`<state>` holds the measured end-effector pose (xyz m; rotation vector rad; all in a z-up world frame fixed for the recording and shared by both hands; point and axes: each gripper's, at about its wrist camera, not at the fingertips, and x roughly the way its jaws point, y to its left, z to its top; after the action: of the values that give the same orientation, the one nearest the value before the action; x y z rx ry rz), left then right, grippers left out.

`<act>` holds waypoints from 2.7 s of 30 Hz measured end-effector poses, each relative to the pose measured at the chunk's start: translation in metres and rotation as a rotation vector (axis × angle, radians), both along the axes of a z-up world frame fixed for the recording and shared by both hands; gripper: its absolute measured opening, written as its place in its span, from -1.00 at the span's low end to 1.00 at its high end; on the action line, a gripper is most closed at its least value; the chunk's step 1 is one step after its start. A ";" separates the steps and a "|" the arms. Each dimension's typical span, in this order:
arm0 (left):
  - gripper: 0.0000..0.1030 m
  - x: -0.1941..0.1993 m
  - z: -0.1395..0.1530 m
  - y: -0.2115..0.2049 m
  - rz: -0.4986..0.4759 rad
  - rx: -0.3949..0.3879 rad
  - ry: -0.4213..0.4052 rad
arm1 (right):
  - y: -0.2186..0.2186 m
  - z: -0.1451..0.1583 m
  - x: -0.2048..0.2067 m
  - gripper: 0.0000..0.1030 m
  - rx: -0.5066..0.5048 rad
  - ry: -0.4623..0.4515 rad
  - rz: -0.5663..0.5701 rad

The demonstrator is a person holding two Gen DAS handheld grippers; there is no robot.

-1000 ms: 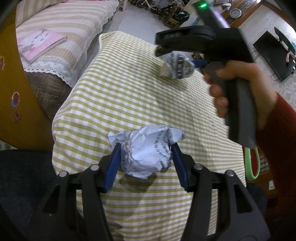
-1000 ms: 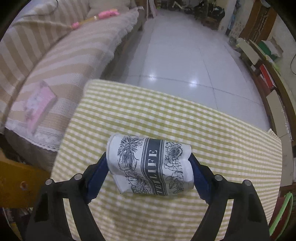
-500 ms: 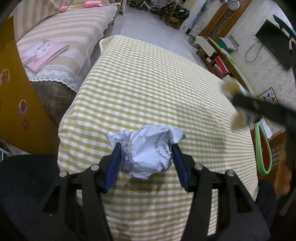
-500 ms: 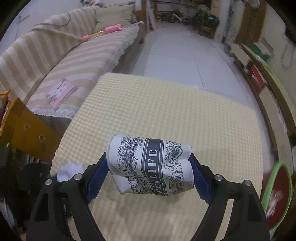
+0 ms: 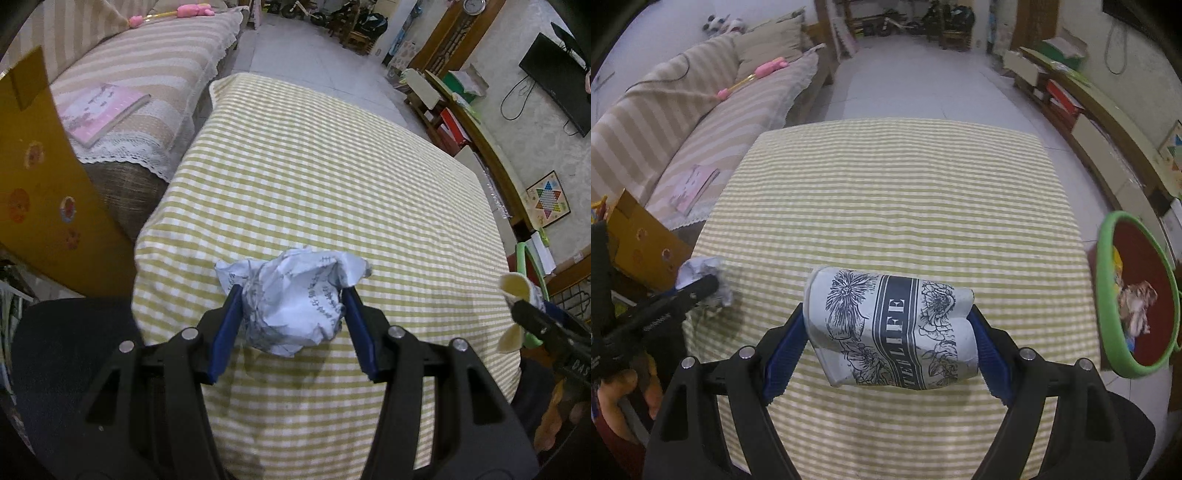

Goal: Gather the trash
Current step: 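Carry the white paper and 'LIFE' cup over the red bin with both tools, then open the left tool to drop the white paper while the right tool opens to drop the cup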

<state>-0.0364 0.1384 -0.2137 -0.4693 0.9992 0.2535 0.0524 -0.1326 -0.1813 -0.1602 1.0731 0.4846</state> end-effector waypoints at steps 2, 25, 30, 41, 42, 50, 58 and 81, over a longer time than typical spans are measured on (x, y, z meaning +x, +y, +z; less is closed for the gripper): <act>0.01 -0.001 0.005 -0.002 -0.003 0.017 0.008 | -0.011 0.002 0.001 0.55 0.007 -0.008 -0.030; 0.01 0.066 0.072 -0.094 -0.268 0.074 -0.154 | -0.113 0.035 0.008 0.55 0.067 -0.095 -0.251; 0.01 0.075 0.088 -0.117 -0.323 0.079 -0.185 | -0.121 0.045 0.010 0.55 0.081 -0.116 -0.283; 0.01 0.080 0.102 -0.150 -0.406 0.090 -0.223 | -0.141 0.057 0.013 0.55 0.103 -0.146 -0.327; 0.01 0.081 0.104 -0.153 -0.413 0.093 -0.226 | -0.143 0.057 0.013 0.55 0.105 -0.146 -0.331; 0.01 0.089 0.110 -0.174 -0.454 0.094 -0.239 | -0.164 0.060 0.019 0.55 0.114 -0.160 -0.369; 0.01 0.095 0.111 -0.194 -0.499 0.090 -0.232 | -0.189 0.058 0.021 0.55 0.116 -0.161 -0.423; 0.01 0.160 0.092 -0.337 -0.752 0.055 -0.222 | -0.326 0.061 0.052 0.55 0.133 -0.213 -0.653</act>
<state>0.1233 -0.1985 -0.1215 -0.0467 0.8841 -0.4373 0.1040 -0.4591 -0.1204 0.2493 0.8207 -0.0524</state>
